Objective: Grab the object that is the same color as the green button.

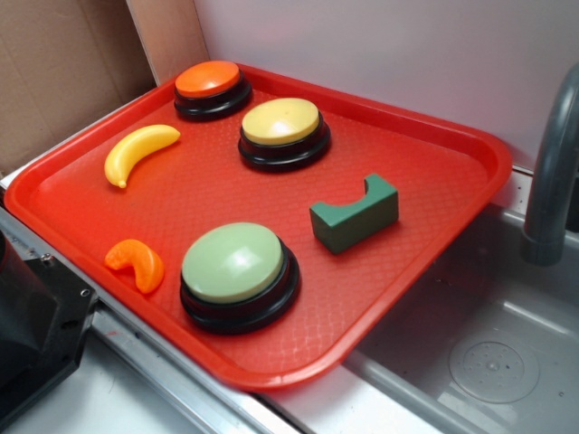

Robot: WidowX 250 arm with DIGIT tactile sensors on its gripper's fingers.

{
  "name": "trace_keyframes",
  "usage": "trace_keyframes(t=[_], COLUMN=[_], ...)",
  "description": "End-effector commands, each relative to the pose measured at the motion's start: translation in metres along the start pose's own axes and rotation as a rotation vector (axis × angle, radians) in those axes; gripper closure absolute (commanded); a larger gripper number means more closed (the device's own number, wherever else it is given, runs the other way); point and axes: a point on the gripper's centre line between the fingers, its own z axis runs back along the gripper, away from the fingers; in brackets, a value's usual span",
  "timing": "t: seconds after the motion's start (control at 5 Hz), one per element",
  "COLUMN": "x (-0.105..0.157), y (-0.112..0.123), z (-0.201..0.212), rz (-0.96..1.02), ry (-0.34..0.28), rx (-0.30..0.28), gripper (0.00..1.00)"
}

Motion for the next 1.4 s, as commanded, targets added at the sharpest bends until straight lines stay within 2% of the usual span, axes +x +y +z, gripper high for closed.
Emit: trace_keyframes(t=[0.0, 0.4, 0.6, 0.8, 1.0, 1.2], x=[0.0, 0.043, 0.058, 0.076, 0.093, 0.101], y=[0.0, -0.051, -0.075, -0.091, -0.098, -0.099], z=[0.0, -0.016, -0.033, -0.063, -0.102, -0.133], rz=[0.0, 0.021, 0.004, -0.005, -0.019, -0.014], ry=[0.0, -0.117, -0.175, -0.191, -0.159, -0.156], rx=[0.0, 0.097, 0.11, 0.124, 0.182, 0.169], gripper=[0.0, 0.0, 0.0, 0.0, 0.0, 0.0])
